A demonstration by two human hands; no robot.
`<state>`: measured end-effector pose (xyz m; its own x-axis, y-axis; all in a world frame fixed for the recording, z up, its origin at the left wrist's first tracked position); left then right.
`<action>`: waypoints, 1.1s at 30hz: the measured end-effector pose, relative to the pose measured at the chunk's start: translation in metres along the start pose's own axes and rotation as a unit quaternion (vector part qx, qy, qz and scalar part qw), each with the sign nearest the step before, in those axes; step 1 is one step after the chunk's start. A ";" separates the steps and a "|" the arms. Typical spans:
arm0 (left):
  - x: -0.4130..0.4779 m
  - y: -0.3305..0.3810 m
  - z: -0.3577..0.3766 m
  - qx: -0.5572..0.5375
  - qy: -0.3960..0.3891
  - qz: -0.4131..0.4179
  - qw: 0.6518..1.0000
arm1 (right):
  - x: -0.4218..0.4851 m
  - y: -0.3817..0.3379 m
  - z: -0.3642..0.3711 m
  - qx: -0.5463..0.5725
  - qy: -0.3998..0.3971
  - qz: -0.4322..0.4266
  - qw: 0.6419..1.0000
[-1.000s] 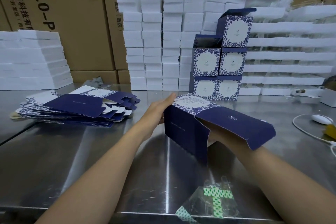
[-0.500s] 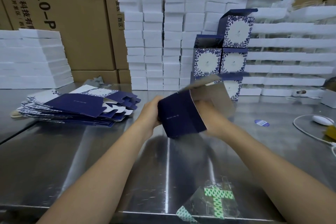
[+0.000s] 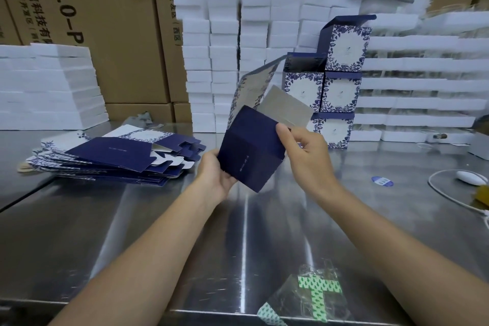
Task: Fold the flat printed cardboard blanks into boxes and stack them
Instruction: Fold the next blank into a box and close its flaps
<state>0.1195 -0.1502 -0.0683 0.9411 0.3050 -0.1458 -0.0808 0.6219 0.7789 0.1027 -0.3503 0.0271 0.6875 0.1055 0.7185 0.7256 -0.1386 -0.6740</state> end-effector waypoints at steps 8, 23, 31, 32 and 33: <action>-0.004 0.004 0.010 -0.031 -0.015 0.050 0.998 | -0.007 0.019 -0.017 -0.068 0.139 0.067 0.986; -0.008 0.007 -0.002 -0.070 0.002 0.062 0.996 | -0.035 0.051 0.059 0.291 -0.167 0.359 0.871; -0.015 -0.016 0.013 0.212 -0.045 -0.005 0.976 | -0.020 0.052 0.022 0.258 0.012 0.278 0.925; -0.020 -0.018 0.021 0.221 -0.086 -0.011 0.971 | -0.019 0.054 0.018 0.251 0.032 0.281 0.926; -0.023 -0.020 0.029 0.237 -0.122 -0.012 0.964 | -0.018 0.056 0.014 0.248 0.048 0.286 0.924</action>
<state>0.1086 -0.1907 -0.0625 0.9947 0.0793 -0.0649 0.0470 0.2105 0.9765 0.1319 -0.3462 -0.0259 0.9745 0.0640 0.2151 0.1832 0.3270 -0.9271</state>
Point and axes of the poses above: each hand's wrist, its own x-axis towards the middle knuckle, its own z-axis out of the palm, y = z × x, the point moved 8 cm from there along x, towards the middle knuckle, and after that the axes turned 1 degree about y, right-handed, at the moved point
